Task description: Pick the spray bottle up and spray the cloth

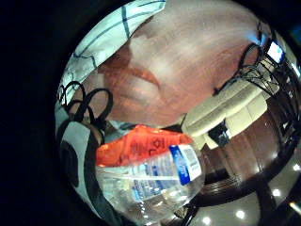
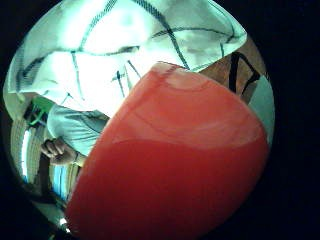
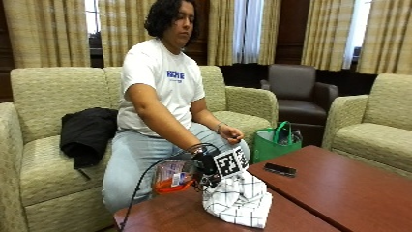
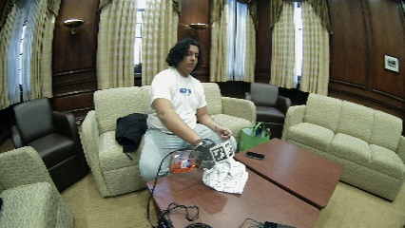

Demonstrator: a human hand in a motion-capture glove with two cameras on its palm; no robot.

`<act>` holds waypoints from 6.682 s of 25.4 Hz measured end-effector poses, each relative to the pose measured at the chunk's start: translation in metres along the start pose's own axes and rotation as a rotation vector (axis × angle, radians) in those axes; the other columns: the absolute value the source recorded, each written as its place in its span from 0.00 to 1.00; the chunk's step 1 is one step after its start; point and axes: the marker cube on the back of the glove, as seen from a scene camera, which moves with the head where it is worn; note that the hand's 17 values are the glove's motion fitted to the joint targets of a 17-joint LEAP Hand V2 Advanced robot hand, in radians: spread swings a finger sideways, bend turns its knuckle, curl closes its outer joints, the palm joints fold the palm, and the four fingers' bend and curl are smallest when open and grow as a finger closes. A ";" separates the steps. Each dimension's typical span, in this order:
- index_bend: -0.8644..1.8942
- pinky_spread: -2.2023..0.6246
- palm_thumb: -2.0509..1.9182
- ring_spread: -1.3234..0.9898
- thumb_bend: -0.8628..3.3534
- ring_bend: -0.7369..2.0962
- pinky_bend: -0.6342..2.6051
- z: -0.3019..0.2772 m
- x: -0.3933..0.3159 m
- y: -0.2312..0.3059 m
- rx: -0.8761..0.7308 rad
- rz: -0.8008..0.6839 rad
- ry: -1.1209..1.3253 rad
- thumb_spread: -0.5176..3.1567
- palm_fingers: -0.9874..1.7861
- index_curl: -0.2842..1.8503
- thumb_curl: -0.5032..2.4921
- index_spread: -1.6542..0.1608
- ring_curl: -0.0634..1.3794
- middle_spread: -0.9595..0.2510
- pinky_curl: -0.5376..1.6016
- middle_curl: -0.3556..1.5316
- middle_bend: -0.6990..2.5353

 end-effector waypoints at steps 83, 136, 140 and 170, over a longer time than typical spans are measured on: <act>0.41 0.68 0.74 0.50 0.20 0.50 0.35 -0.239 -0.242 -0.033 1.216 -0.654 -1.286 0.29 0.85 0.42 0.45 0.77 0.37 0.67 0.45 0.48 0.41; 0.33 0.85 0.63 0.52 0.19 0.36 0.36 -0.217 -0.247 -0.038 1.024 -0.600 -1.238 0.35 0.27 0.23 0.32 0.69 0.25 0.66 0.42 0.37 0.26; 0.33 0.85 0.63 0.51 0.19 0.36 0.36 -0.218 -0.240 -0.033 1.052 -0.585 -1.267 0.35 0.28 0.22 0.32 0.69 0.25 0.65 0.42 0.36 0.26; 0.35 0.86 0.62 0.51 0.19 0.35 0.34 -0.071 -0.152 0.077 1.023 -0.554 -0.695 0.34 0.31 0.18 0.29 0.68 0.24 0.66 0.41 0.33 0.27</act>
